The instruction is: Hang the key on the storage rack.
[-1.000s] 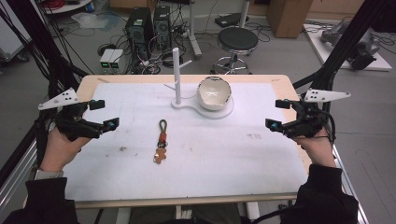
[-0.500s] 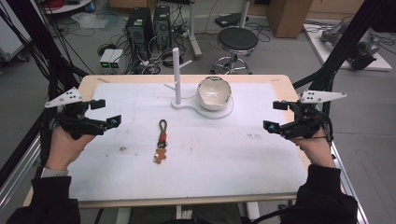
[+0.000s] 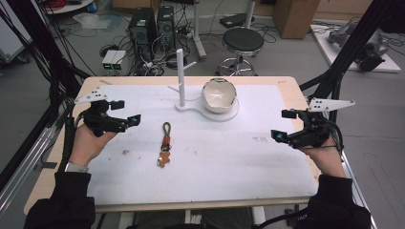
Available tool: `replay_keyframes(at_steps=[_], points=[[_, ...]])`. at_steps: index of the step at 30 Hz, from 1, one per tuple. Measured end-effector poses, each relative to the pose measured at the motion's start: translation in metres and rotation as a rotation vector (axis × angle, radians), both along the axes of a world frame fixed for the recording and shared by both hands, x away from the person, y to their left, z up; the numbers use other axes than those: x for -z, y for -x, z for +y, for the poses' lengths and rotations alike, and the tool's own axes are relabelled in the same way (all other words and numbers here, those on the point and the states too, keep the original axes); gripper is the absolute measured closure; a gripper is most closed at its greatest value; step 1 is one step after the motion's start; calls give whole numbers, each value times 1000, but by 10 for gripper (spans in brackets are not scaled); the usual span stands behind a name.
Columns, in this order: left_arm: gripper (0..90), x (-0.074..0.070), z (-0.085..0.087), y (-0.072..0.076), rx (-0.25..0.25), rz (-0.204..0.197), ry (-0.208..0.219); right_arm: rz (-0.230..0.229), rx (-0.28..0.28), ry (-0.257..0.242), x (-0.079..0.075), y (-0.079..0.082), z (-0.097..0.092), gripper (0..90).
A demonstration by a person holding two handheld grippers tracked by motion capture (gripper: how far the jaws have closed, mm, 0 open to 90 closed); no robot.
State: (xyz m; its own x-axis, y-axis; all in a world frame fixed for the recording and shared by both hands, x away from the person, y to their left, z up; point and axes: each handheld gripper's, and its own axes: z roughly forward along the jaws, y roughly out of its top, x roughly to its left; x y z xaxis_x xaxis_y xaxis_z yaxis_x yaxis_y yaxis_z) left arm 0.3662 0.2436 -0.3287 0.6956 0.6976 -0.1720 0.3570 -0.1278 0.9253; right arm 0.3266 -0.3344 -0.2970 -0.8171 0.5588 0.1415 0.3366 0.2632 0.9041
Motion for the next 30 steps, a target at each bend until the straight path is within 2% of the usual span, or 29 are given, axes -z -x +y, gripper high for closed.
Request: replay_keyframes(at_steps=[6, 7, 10, 11, 15, 16, 17, 19, 22, 25, 26, 27, 28, 30], points=[[17, 2, -18, -11, 29, 12, -13, -9, 20, 1, 0, 12, -9, 8], [17, 3, -26, -15, 37, 12, -22, -7, 21, 2, 0, 14, -10, 8], [17, 4, -32, -18, 50, 11, -22, 1, 26, 12, 1, 19, -12, 8], [17, 6, -39, -22, 58, 11, -28, 6, 25, 13, 2, 20, -13, 8], [17, 11, -45, -28, 59, 24, -35, 9, 28, 19, 2, 23, -15, 8], [17, 13, -45, -31, 56, 33, -41, 13, 31, 21, 3, 25, -15, 8], [17, 18, -44, -36, 37, 51, -57, 9, 30, 22, 3, 26, -15, 8], [17, 23, -45, -41, 6, 64, -73, 11, 33, 26, 4, 27, -16, 8], [17, 27, -46, -45, -9, 73, -79, 14, 40, 37, 6, 28, -15, 8], [17, 37, -52, -52, -50, 59, -90, 18, 34, 43, 8, 28, -13, 9], [17, 44, -55, -57, -60, 66, -89, 16, 29, 50, 8, 28, -11, 8], [17, 44, -55, -57, -60, 66, -89, 18, 30, 50, 8, 28, -10, 8], [17, 51, -57, -61, -71, 78, -105, 16, 28, 53, 8, 28, -10, 8], [18, 55, -58, -63, -74, 92, -105, 19, 27, 56, 9, 29, -9, 9]])
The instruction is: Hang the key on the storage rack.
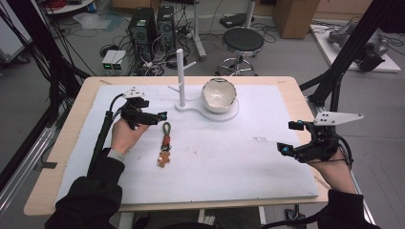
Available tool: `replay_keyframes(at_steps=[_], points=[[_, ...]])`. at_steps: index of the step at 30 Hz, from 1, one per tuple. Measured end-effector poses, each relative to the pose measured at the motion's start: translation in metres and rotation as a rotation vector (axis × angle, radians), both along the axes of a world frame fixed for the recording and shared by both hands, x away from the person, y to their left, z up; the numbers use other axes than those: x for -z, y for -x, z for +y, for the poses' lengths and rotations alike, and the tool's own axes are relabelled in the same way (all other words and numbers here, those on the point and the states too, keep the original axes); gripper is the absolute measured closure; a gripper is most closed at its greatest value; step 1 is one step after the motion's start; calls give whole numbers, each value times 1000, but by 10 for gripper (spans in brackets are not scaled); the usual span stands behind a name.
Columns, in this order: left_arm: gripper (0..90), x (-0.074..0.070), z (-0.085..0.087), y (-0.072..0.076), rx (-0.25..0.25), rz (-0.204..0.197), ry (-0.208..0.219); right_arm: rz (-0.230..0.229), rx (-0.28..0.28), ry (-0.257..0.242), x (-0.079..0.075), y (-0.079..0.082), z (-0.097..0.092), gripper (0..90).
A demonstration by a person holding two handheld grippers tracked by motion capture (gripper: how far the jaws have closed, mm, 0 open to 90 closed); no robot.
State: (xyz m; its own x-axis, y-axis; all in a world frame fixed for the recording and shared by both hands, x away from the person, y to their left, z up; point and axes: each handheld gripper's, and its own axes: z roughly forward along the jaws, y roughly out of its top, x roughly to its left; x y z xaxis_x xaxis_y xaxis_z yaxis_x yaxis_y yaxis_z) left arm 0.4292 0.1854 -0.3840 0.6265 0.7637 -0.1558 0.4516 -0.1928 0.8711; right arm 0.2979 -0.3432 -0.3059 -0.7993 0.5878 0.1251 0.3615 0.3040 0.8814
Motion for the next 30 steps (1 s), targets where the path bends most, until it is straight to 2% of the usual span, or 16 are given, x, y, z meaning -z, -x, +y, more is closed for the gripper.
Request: replay_keyframes(at_steps=[1, 3, 4, 5, 6, 7, 11, 16, 18, 19, 20, 25, 27, 30], points=[[19, 8, -2, -4, -2, 24, -17, 6, 2, 0, 0, 0, 0, 9], [31, 17, -4, -8, -12, 32, -48, 7, 1, 3, 2, 0, 1, 8], [47, 17, -4, -8, -12, 32, -48, 9, 1, 3, 3, 0, 1, 8], [62, 27, -6, -14, -25, 57, -66, 17, 2, 6, 4, 0, 1, 8], [66, 27, -6, -14, -25, 57, -66, 20, -1, 9, 5, 0, 2, 8], [66, 35, -7, -18, -33, 73, -89, 24, 0, 10, 6, 0, 2, 9], [66, 45, -8, -23, -50, 100, -126, 31, -5, 12, 9, -1, 2, 8], [86, 50, -11, -25, -71, 126, -150, 46, -4, 17, 12, -3, 3, 8], [137, 52, -14, -25, -73, 137, -174, 51, -8, 28, 15, -4, 4, 8], [165, 55, -16, -25, -80, 162, -208, 55, -9, 30, 15, -5, 5, 9], [186, 56, -17, -25, -86, 173, -211, 54, -12, 30, 15, -5, 6, 9], [269, 56, -20, -24, -111, 167, -247, 54, -18, 33, 16, -5, 8, 8], [299, 56, -23, -22, -120, 148, -288, 57, -15, 33, 16, -5, 8, 8], [433, 53, -31, -17, -131, 154, -302, 66, -16, 35, 17, -6, 10, 8]])
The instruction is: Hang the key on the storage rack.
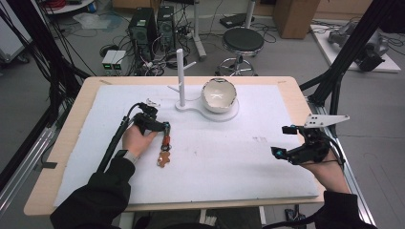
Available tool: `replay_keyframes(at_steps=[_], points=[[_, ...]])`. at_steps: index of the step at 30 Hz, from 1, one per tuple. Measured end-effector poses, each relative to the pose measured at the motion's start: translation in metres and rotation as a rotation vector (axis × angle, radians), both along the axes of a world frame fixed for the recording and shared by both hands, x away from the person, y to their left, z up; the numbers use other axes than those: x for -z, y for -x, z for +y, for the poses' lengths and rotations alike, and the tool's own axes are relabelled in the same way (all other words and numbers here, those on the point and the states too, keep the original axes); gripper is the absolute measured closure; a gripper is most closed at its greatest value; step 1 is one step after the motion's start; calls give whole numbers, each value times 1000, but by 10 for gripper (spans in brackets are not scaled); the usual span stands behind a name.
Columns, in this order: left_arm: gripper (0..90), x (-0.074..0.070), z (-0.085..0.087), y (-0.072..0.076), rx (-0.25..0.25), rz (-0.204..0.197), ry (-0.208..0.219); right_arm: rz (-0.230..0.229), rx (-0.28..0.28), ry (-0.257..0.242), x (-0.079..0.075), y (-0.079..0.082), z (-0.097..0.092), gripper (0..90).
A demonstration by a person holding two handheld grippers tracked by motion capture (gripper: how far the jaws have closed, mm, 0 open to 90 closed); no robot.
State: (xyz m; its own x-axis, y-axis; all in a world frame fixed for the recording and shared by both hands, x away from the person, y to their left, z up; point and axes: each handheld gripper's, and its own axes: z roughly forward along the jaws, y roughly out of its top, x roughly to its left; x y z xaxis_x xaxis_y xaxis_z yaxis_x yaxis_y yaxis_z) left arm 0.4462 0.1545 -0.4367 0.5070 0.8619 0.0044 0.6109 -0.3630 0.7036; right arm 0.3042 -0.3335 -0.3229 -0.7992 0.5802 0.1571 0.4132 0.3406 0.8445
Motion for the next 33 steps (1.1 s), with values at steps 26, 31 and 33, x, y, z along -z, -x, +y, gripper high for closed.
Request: replay_keyframes(at_steps=[26, 31, 33], points=[[842, -27, -2, 13, 76, -57, 52, 2, -20, 18, 1, -6, 7, 8], [842, -45, 5, 17, 88, -67, 123, 4, -19, 21, 3, -7, 7, 9], [842, -57, 6, 20, 105, -89, 132, 6, -17, 17, 3, -7, 7, 9]])
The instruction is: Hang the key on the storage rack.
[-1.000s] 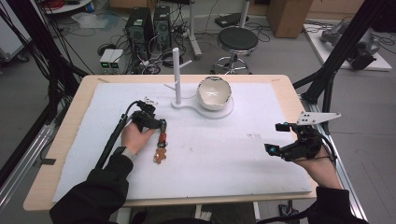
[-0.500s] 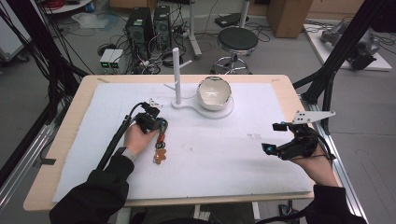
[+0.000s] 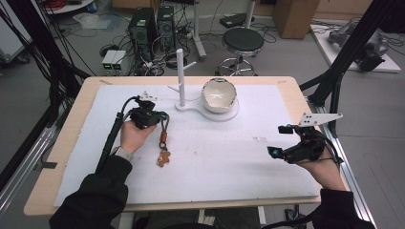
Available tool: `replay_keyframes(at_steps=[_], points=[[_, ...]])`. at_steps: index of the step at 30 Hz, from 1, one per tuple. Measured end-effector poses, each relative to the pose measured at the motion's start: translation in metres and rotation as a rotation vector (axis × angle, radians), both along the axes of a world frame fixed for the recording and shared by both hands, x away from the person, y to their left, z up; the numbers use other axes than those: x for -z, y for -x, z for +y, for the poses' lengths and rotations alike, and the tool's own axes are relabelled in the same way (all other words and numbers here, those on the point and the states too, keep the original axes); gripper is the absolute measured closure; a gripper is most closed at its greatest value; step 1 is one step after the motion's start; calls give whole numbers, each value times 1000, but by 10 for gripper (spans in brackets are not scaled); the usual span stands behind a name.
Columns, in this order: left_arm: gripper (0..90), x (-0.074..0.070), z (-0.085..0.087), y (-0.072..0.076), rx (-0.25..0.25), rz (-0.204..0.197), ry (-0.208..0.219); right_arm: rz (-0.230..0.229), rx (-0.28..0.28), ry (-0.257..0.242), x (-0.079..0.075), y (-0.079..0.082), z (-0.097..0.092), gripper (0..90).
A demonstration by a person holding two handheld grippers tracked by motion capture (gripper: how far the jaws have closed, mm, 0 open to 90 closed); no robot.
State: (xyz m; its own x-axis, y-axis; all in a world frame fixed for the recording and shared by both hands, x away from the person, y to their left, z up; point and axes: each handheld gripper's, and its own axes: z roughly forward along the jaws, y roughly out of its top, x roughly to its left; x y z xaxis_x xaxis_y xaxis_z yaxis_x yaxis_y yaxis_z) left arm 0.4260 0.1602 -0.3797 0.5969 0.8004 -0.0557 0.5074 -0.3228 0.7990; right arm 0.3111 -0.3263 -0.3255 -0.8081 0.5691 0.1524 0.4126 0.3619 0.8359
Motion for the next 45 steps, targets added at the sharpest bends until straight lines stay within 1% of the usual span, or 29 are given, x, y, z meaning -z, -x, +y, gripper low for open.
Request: replay_keyframes(at_steps=[1, 2, 3, 5, 7, 8, 9, 10, 11, 13, 15, 17, 21, 23, 24, 26, 30, 31, 32, 35, 36, 37, 39, 40, 42, 43, 44, 45], points=[[843, -7, 0, 2, 10, -15, 11, 7, 8, -2, -1, 0, 0, 9], [844, -15, 0, 5, 17, -34, 28, 1, 12, -2, -1, 0, 0, 8], [845, -23, 0, 8, 29, -46, 42, 7, 10, -8, -2, 0, 0, 8], [845, -40, -1, 13, 53, -74, 48, 7, 10, -8, -2, -1, 0, 9], [845, -55, -2, 19, 65, -111, 70, 7, 12, -4, -1, -2, 1, 9], [845, -61, -2, 21, 70, -124, 79, 8, 10, 9, 1, -3, 2, 8], [845, -67, -3, 22, 74, -134, 86, 8, 10, 9, 1, -3, 2, 8], [845, -75, -6, 22, 81, -137, 87, 13, 9, 6, 2, -4, 4, 9], [845, -75, -6, 22, 81, -137, 87, 15, 8, 5, 1, -4, 5, 9], [845, -85, -10, 20, 79, -146, 75, 10, -1, 9, 0, -4, 7, 9], [845, -92, -11, 18, 87, -151, 80, 1, -13, 5, -1, -5, 10, 9], [845, -98, -13, 16, 83, -156, 71, 0, -19, 2, -2, -5, 12, 9], [844, -102, -16, 8, 69, -146, 71, 5, -26, 6, -1, -6, 14, 9], [845, -100, -19, 4, 63, -153, 65, 7, -28, 8, -1, -6, 14, 8], [845, -97, -23, 1, 60, -164, 49, 6, -25, 9, -1, -6, 15, 8], [845, -95, -25, -1, 55, -168, 52, 4, -18, 1, -2, -6, 14, 8], [845, -94, -32, -13, 31, -164, 67, 4, -14, 2, -2, -6, 14, 8], [845, -94, -36, -18, 21, -166, 51, 3, -16, 0, -2, -6, 13, 8], [844, -94, -38, -20, 12, -166, 42, -1, -18, 2, -1, -6, 13, 8], [844, -95, -41, -24, 1, -174, 42, 3, -16, 1, -1, -6, 13, 8], [845, -95, -42, -30, -11, -166, 44, 9, -16, 0, 0, -5, 13, 8], [845, -95, -42, -30, -11, -166, 44, 10, -13, 2, 1, -6, 13, 8], [844, -96, -43, -37, -29, -153, 41, 17, -17, 7, 3, -6, 13, 8], [845, -96, -43, -37, -29, -153, 41, 18, -20, 11, 3, -6, 13, 8], [844, -97, -45, -41, -46, -152, 37, 19, -20, 11, 3, -6, 13, 8], [844, -97, -47, -44, -45, -149, 29, 17, -18, 8, 3, -5, 13, 8], [844, -97, -48, -45, -47, -145, 28, 24, -19, 3, 2, -5, 13, 8], [844, -97, -49, -46, -44, -148, 29, 19, -19, 5, 2, -5, 13, 8]])
